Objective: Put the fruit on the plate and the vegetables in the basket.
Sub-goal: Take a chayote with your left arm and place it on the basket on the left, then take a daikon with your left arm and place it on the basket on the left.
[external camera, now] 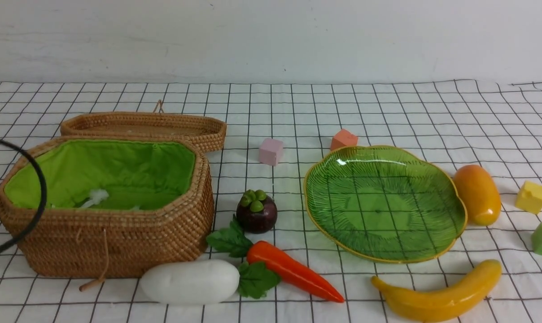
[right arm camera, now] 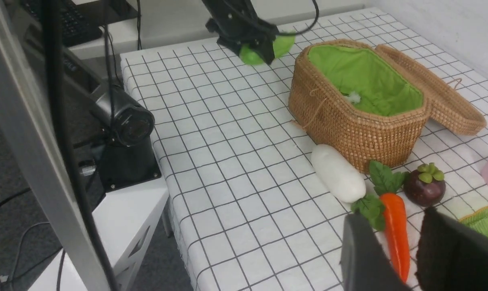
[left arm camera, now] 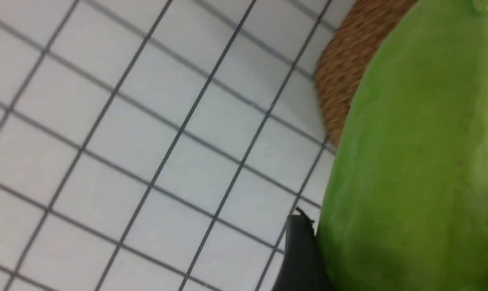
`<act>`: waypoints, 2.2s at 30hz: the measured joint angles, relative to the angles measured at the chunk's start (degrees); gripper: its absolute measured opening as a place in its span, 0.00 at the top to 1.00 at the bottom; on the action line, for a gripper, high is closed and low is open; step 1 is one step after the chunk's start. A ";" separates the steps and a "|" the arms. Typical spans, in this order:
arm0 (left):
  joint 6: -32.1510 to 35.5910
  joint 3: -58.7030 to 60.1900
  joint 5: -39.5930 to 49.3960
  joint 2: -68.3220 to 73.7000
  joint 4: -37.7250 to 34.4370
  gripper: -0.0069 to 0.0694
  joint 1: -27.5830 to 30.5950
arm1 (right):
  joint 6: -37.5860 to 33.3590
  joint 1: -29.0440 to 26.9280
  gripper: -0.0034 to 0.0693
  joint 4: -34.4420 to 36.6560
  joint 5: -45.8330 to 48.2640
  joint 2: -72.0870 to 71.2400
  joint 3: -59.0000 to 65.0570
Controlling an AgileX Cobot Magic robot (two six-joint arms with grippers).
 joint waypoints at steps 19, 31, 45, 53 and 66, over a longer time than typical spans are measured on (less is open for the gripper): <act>73.60 -18.14 -1.72 20.62 -17.40 0.30 -15.92 | 26.04 0.00 0.63 -18.86 -4.04 1.85 0.00; 64.64 -18.16 -9.21 23.12 -2.33 0.08 -17.96 | 26.35 0.00 0.63 -16.09 -3.05 1.85 0.00; 52.60 -18.37 3.68 14.51 -14.43 0.68 -31.92 | 26.35 0.00 0.63 -16.61 -1.33 1.85 0.00; 40.13 -18.54 14.13 20.99 4.84 0.83 -56.78 | 26.35 0.00 0.63 -16.37 2.40 1.85 0.00; 32.86 -18.54 4.81 36.94 23.52 0.13 -62.26 | 26.35 0.00 0.63 -12.57 3.27 1.85 0.00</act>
